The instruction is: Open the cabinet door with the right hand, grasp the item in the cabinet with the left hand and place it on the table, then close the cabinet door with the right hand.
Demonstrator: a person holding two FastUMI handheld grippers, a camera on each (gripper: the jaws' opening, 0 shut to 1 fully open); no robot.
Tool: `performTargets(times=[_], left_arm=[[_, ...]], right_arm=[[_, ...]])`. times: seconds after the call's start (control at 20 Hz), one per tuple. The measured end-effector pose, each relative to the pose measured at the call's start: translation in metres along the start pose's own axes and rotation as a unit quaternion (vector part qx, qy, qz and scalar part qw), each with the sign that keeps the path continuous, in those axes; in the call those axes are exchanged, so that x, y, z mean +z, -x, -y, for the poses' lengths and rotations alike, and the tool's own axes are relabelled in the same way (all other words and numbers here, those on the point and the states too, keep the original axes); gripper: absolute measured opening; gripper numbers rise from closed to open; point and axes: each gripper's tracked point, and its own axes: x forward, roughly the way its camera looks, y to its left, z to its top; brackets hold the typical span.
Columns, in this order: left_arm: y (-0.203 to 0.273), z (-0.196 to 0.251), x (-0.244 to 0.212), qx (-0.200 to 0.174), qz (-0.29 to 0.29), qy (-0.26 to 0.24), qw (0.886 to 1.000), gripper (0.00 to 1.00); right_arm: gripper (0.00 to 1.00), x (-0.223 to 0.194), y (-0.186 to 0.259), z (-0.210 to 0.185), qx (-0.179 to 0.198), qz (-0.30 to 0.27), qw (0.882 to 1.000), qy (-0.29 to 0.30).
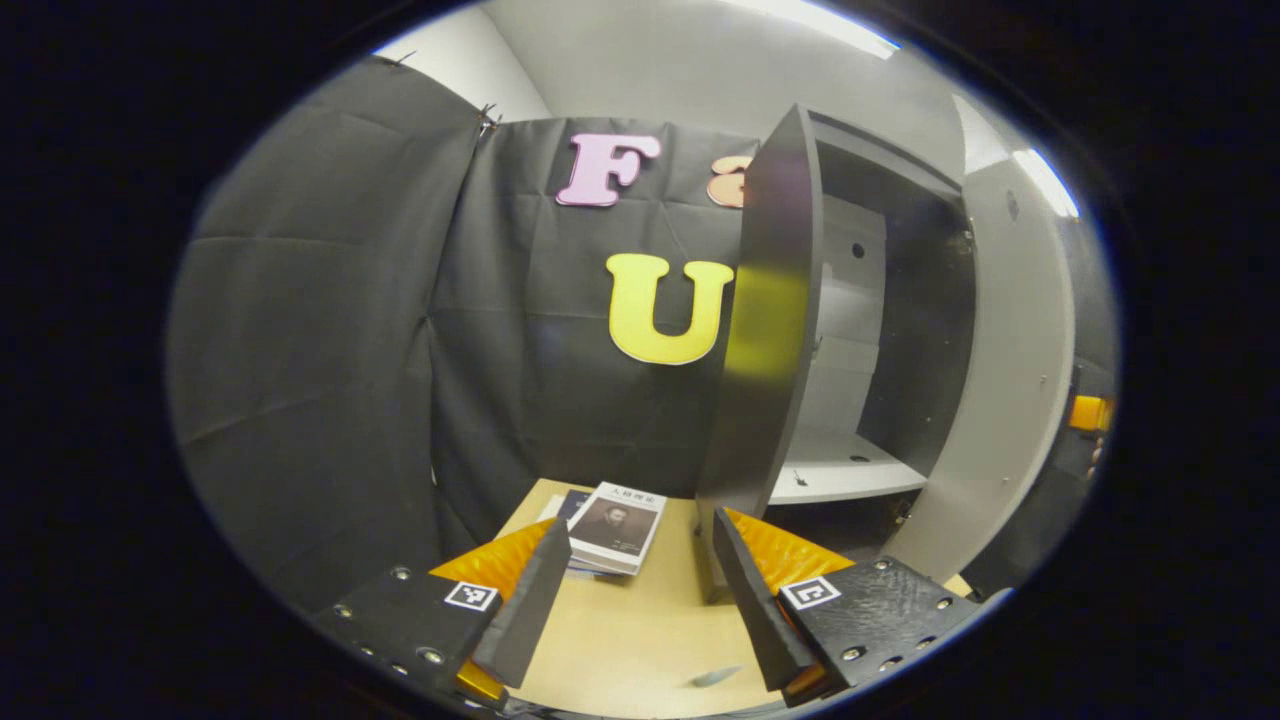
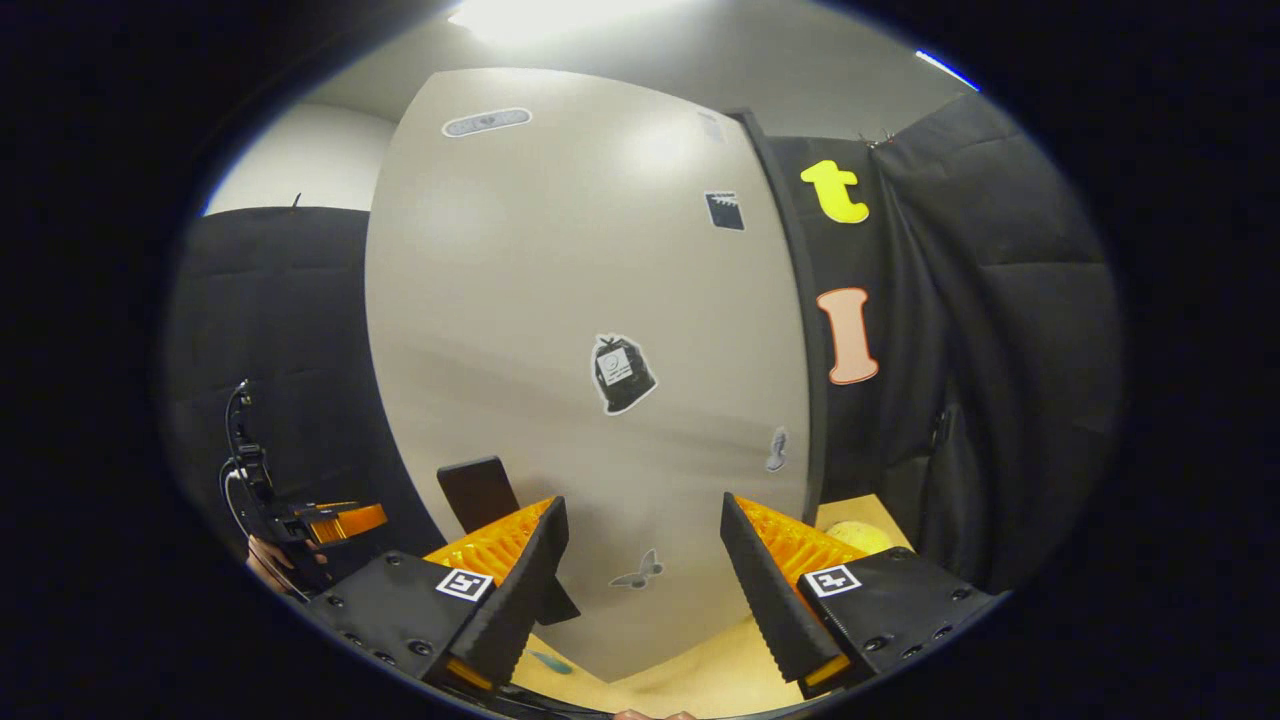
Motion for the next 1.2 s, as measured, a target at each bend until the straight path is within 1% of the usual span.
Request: performTargets(times=[0.1, 0.2, 0.35, 0.5, 0.6, 0.65, 0.75, 0.9, 0.95, 1.05, 1.2], left_arm=[[-0.001, -0.002, -0.003, -0.009, -0.008, -0.005, 1.000, 0.87], [-0.006, -0.001, -0.002, -0.014, -0.010, -0.019, 1.000, 0.87], [-0.007, 0.008, 0.007, -0.026, 0.003, -0.035, 0.999, 0.87], [-0.012, 0.030, 0.014, -0.040, 0.015, -0.032, 0.999, 0.87], [-0.016, 0.053, 0.020, -0.056, 0.026, -0.024, 0.998, 0.87], [-0.016, 0.062, 0.025, -0.057, 0.034, -0.023, 0.998, 0.87], [-0.015, 0.080, 0.032, -0.056, 0.045, -0.022, 0.997, 0.87], [-0.012, 0.112, 0.039, -0.061, 0.063, -0.018, 0.996, 0.87], [-0.011, 0.118, 0.040, -0.057, 0.065, -0.020, 0.996, 0.87], [-0.008, 0.132, 0.046, -0.048, 0.073, -0.025, 0.996, 0.87], [-0.003, 0.153, 0.054, -0.037, 0.089, -0.028, 0.995, 0.87]], right_arm=[[0.97, -0.002, -0.016, -0.025, 0.029, 0.000, 1.000, -0.011], [0.97, -0.002, -0.023, -0.043, 0.047, -0.001, 0.999, -0.022], [0.97, 0.002, -0.023, -0.033, 0.030, 0.002, 1.000, -0.008], [0.98, 0.007, -0.016, -0.005, -0.013, 0.005, 1.000, 0.009], [0.98, 0.010, -0.014, 0.022, -0.044, 0.008, 0.999, 0.025], [0.98, 0.010, -0.011, 0.036, -0.054, 0.006, 0.998, 0.028], [0.98, 0.010, -0.001, 0.059, -0.063, 0.002, 0.998, 0.025], [0.98, 0.016, 0.013, 0.097, -0.087, 0.015, 0.996, 0.032], [0.98, 0.018, 0.016, 0.109, -0.093, 0.017, 0.995, 0.036], [0.98, 0.023, 0.023, 0.126, -0.097, 0.028, 0.994, 0.039], [0.98, 0.026, 0.033, 0.146, -0.092, 0.036, 0.995, 0.022]])
